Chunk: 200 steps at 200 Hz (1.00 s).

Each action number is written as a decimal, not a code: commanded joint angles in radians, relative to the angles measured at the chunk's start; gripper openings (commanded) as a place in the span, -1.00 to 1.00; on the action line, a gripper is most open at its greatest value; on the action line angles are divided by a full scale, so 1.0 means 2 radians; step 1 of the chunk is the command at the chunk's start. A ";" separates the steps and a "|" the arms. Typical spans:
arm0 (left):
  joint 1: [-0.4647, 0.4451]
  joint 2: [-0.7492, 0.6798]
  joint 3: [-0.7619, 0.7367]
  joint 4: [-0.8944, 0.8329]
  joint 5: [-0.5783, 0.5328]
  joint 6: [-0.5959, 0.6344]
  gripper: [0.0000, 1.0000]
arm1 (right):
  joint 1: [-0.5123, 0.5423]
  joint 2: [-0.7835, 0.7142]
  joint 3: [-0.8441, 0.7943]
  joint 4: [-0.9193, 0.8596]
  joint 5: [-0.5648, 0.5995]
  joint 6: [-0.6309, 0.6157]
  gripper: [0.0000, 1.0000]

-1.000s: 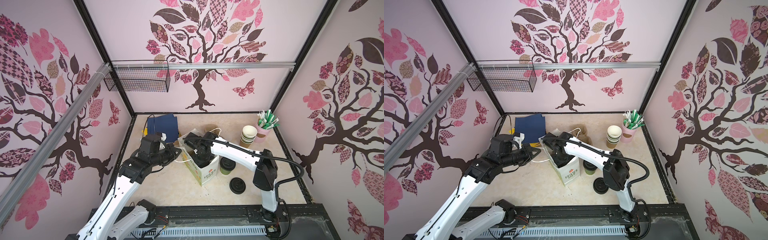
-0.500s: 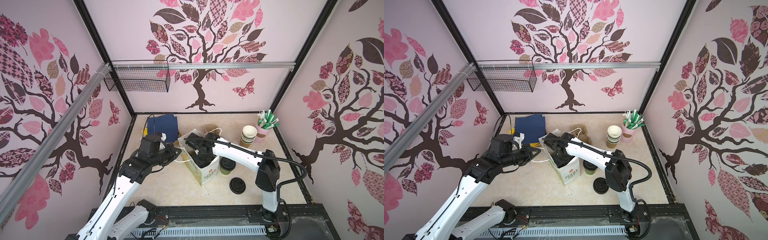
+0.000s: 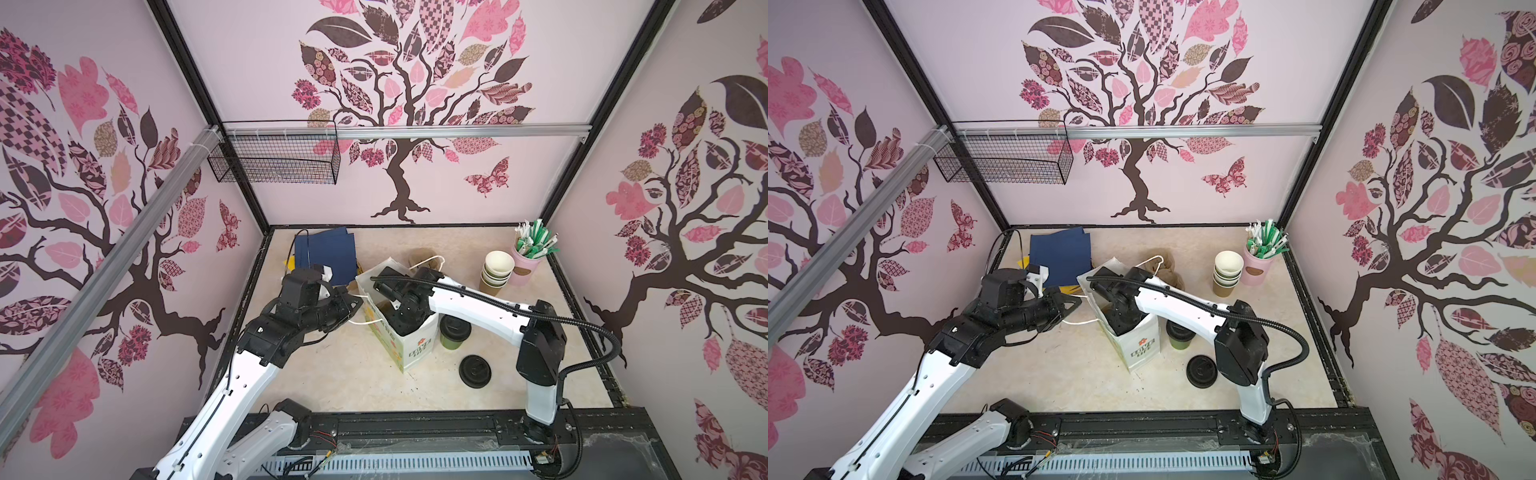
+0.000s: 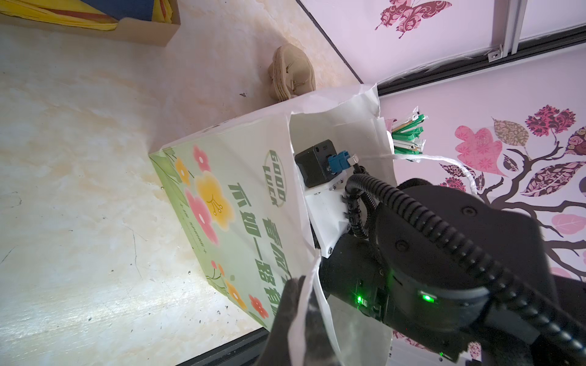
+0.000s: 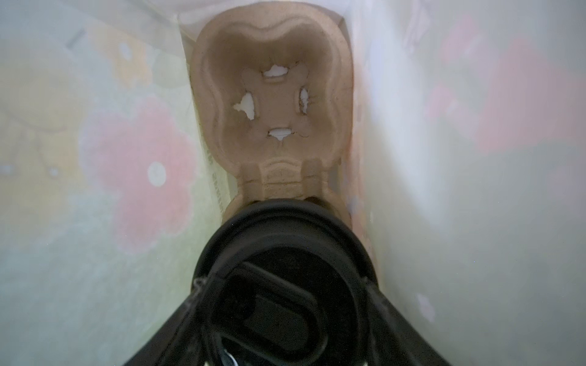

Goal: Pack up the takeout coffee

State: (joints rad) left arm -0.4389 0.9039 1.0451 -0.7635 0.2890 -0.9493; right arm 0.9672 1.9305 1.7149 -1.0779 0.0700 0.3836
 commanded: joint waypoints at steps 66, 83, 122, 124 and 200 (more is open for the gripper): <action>0.002 0.002 -0.011 0.005 -0.006 0.002 -1.00 | 0.006 0.039 -0.032 -0.124 -0.020 -0.006 0.07; 0.002 0.003 -0.011 0.006 -0.006 0.002 -1.00 | 0.008 0.040 -0.035 -0.126 -0.019 -0.006 0.07; 0.002 0.002 -0.012 0.007 -0.007 0.003 -1.00 | 0.012 0.045 -0.041 -0.132 -0.013 -0.005 0.07; 0.002 0.002 -0.012 0.006 -0.007 0.002 -1.00 | 0.012 0.045 -0.041 -0.132 -0.013 -0.005 0.07; 0.002 0.001 -0.013 0.007 -0.006 0.002 -1.00 | 0.012 0.020 0.060 -0.148 -0.005 0.010 0.44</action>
State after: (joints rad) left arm -0.4389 0.9096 1.0451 -0.7639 0.2897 -0.9493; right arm 0.9817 1.9400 1.7683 -1.1950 0.0605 0.3855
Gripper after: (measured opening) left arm 0.049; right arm 0.704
